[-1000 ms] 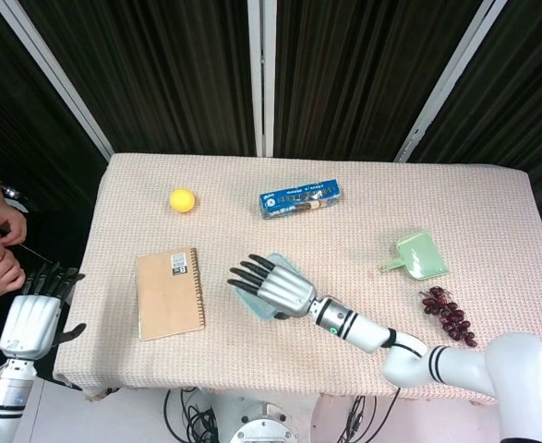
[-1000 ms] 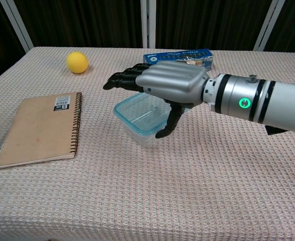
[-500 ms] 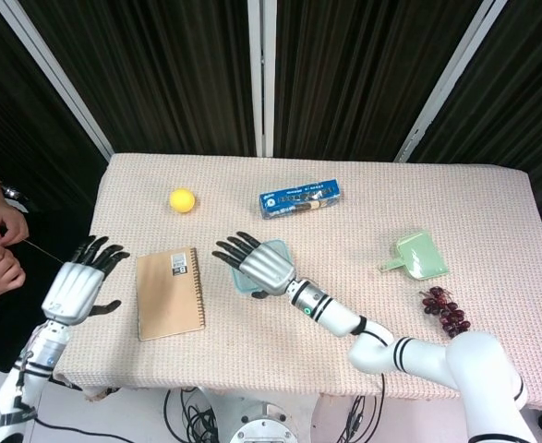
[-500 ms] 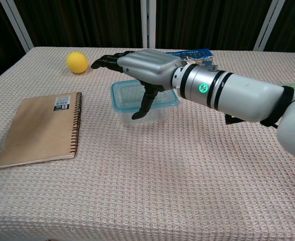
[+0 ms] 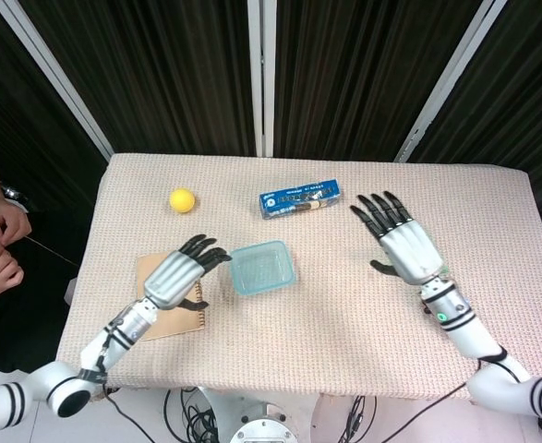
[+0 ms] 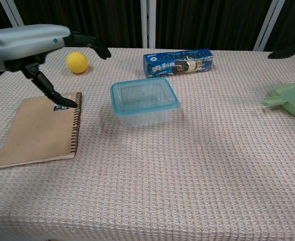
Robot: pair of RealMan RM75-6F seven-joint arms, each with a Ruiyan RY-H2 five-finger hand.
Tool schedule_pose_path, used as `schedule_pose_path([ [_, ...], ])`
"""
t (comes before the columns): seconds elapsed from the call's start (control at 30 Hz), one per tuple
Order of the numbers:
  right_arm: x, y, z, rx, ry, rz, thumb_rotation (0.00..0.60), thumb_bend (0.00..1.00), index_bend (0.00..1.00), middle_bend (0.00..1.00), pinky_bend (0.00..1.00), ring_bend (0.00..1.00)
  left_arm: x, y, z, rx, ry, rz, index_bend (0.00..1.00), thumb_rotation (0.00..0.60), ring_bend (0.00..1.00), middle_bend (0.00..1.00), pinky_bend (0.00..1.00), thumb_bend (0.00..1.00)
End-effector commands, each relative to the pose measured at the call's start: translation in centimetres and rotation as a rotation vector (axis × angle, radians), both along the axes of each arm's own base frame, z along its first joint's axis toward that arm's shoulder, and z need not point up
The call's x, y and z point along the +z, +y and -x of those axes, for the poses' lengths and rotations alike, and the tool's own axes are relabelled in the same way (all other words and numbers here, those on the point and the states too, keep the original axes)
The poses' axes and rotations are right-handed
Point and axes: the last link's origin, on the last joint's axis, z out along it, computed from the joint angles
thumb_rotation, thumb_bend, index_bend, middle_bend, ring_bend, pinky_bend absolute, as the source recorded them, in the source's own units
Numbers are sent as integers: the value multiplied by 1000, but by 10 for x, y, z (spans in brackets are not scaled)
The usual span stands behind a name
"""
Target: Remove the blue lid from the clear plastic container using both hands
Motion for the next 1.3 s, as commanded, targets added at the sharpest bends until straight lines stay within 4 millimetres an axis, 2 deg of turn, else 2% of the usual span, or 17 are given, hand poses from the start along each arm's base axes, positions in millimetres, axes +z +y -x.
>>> schedule_pose_path([
  [0.03,17,12,15,-43,9,36,600,0,0,29,0,0,-35,0,-35,18,-8,125,115,600,5,98,39,0],
  [0.13,19,16,20,-46,1,33,600,0,0,29,0,0,-53,3,-50,65,-27,180,92,600,0,62,18,0],
  [0.23,17,17,24,-44,-16,24,600,0,0,29,0,0,-64,13,-61,93,-23,157,86,600,0,50,12,0],
  [0.53,13,18,29,-34,-43,6,600,0,0,28,0,0,-85,29,-70,246,12,120,84,600,0,48,13,0],
  [0.7,12,21,30,-30,-41,2,600,0,0,28,0,0,-86,42,-72,292,29,79,84,600,0,48,16,0],
  [0.87,13,24,32,-32,-46,3,600,0,0,28,0,0,-80,56,-65,357,59,65,84,600,0,48,19,0],
  [1.07,10,30,32,-23,-46,-13,600,0,0,29,0,0,-77,60,-55,433,73,108,84,600,0,48,21,0],
  [1.3,3,34,31,-14,-36,-43,600,0,0,36,0,0,-74,63,-56,455,71,140,84,600,0,48,25,0],
])
